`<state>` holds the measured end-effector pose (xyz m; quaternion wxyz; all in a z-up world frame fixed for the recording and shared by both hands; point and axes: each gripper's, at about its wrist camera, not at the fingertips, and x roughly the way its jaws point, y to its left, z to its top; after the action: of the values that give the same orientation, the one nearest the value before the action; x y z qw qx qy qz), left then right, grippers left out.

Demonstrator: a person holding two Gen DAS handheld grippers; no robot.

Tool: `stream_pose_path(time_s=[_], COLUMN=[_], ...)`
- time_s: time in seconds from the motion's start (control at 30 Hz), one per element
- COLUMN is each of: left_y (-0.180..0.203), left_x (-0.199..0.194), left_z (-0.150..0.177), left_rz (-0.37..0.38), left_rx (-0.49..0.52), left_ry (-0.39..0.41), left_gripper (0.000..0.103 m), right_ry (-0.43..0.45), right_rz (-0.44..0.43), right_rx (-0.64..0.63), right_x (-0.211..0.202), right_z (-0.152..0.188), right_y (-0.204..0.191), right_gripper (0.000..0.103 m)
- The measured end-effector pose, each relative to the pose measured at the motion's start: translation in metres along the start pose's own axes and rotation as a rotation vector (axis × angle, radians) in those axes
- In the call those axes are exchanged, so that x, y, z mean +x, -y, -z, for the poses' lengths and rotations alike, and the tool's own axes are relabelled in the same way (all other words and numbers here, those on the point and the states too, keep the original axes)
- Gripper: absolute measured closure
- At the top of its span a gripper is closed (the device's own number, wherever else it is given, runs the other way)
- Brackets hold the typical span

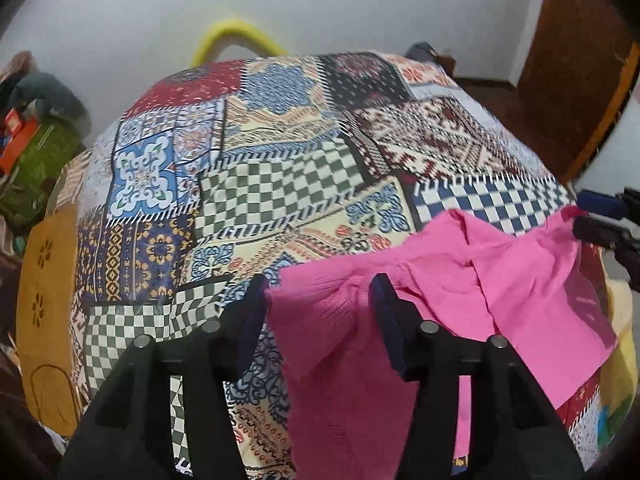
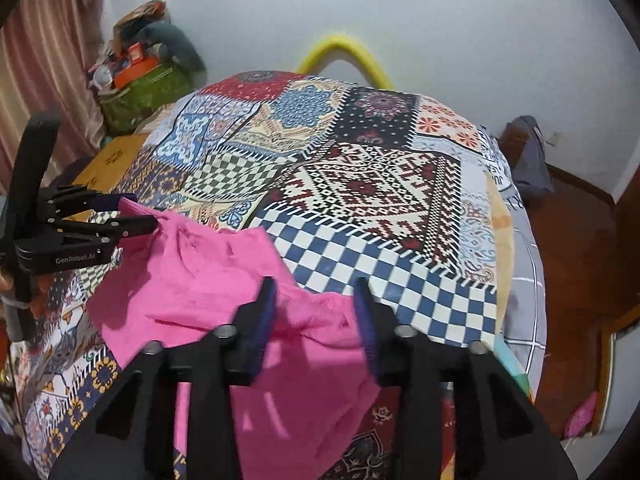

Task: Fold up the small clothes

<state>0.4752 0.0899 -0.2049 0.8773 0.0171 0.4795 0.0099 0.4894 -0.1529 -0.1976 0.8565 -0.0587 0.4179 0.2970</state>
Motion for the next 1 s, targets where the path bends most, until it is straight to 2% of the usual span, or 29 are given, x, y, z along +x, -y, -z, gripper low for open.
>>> stream_pose_path(time_s=[0.07,0.17,0.2,0.27,0.43,0.67,0.73,0.77,0.87,0.93,1.0], left_y=[-0.012,-0.027,-0.031,-0.039,-0.046,-0.033,-0.029,-0.027,-0.022,-0.017,-0.009], left_x=[-0.004,-0.011,-0.012,-0.013,0.001,0.025,0.035,0.038,0.042,0.040,0.034], left_z=[0.006,0.020,0.026,0.038,0.057,0.048,0.043,0.041,0.035,0.033,0.033], left_rz=[0.021,0.041,0.046,0.053,0.100,0.205,0.218,0.211,0.204,0.202,0.182], left_rx=[-0.044,-0.094,-0.107,-0.140,-0.226,-0.276,-0.284,-0.290,-0.291,-0.270,-0.229], left_ry=[-0.005,-0.020,-0.024,-0.037,-0.096,-0.107,-0.121,-0.111,-0.090,-0.074,-0.050], left_gripper=[0.043,0.035,0.033,0.030,0.029,0.029,0.027,0.023,0.023,0.031,0.057], right_ry=[0.008,0.009,0.008,-0.002,-0.064,-0.083,-0.079,-0.076,-0.068,-0.061,-0.055], right_rz=[-0.002,0.004,0.008,0.000,-0.024,-0.095,-0.117,-0.127,-0.144,-0.155,-0.161], right_rx=[0.015,0.034,0.040,0.055,0.120,0.235,0.245,0.245,0.242,0.242,0.233], right_x=[-0.008,-0.019,-0.021,-0.024,-0.007,0.020,0.026,0.028,0.033,0.034,0.033], right_z=[0.005,0.015,0.019,0.029,0.053,0.058,0.056,0.054,0.052,0.053,0.053], right_y=[0.004,0.008,0.009,0.011,0.019,0.033,0.033,0.033,0.029,0.026,0.023], right_gripper=[0.051,0.034,0.033,0.033,0.033,0.033,0.040,0.048,0.064,0.077,0.082])
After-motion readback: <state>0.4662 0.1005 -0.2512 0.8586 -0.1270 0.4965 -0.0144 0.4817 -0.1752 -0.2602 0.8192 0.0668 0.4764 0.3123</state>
